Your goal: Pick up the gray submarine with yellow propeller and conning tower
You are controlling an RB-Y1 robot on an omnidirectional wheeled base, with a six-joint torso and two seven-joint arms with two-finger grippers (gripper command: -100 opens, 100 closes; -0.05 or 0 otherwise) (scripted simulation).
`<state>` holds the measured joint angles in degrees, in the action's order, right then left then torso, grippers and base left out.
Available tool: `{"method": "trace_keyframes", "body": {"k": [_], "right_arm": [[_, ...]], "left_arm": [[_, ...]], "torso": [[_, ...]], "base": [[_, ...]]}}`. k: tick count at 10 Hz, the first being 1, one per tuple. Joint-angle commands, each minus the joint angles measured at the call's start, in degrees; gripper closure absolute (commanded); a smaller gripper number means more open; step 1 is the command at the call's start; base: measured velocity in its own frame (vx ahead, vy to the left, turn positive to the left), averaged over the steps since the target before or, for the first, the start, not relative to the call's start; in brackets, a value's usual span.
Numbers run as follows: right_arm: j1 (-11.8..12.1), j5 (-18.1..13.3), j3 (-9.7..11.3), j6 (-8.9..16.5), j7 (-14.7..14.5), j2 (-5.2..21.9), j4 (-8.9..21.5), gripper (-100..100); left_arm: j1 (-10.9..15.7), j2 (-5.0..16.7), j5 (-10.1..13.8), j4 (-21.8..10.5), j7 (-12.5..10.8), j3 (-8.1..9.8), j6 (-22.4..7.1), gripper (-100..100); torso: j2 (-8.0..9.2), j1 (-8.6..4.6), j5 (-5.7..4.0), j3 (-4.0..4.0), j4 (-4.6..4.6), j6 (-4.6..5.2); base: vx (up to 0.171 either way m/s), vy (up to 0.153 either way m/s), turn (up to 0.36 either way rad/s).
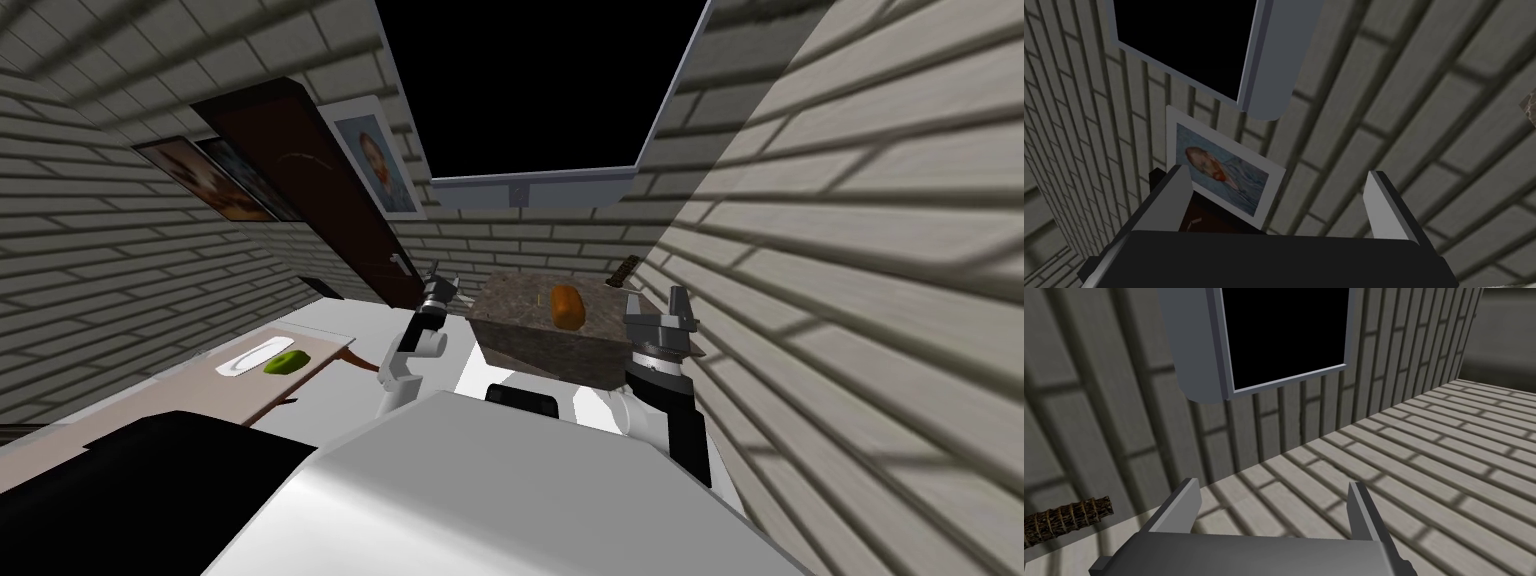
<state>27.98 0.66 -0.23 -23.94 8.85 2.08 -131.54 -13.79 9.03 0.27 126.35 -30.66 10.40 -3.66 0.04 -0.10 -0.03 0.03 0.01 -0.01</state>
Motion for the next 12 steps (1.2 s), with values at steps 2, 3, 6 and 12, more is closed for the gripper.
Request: {"method": "trace_keyframes", "body": {"k": [2,3,6,12], "right_arm": [[0.0,0.0,0.0,0.0,0.0,0.0,0.0,0],[0.0,0.0,0.0,0.0,0.0,0.0,0.0,0],[0.0,0.0,0.0,0.0,0.0,0.0,0.0,0],[0.0,0.0,0.0,0.0,0.0,0.0,0.0,0]], "left_arm": [[1.26,0.2,0.52,-1.09,-3.26,0.72,-4.53,-100],[2.52,0.29,1.0,-2.05,-5.56,1.31,-6.11,-100],[3.77,0.34,1.51,-3.05,-8.29,1.84,-10.24,-100],[7.44,0.29,3.3,-6.32,-15.06,3.07,-19.18,-100]], "torso": [[-0.01,-0.02,0.0,-0.01,0.0,0.0],[-0.03,-0.01,0.0,-0.02,-0.01,0.0],[-0.04,0.03,0.01,-0.02,-0.01,0.0],[-0.1,-0.08,-0.02,-0.06,-0.02,0.0]], "base": [[-0.008,-0.032,0.003],[-0.011,-0.04,0.01],[-0.002,-0.026,0.007],[0.006,-0.044,0.021]]}}
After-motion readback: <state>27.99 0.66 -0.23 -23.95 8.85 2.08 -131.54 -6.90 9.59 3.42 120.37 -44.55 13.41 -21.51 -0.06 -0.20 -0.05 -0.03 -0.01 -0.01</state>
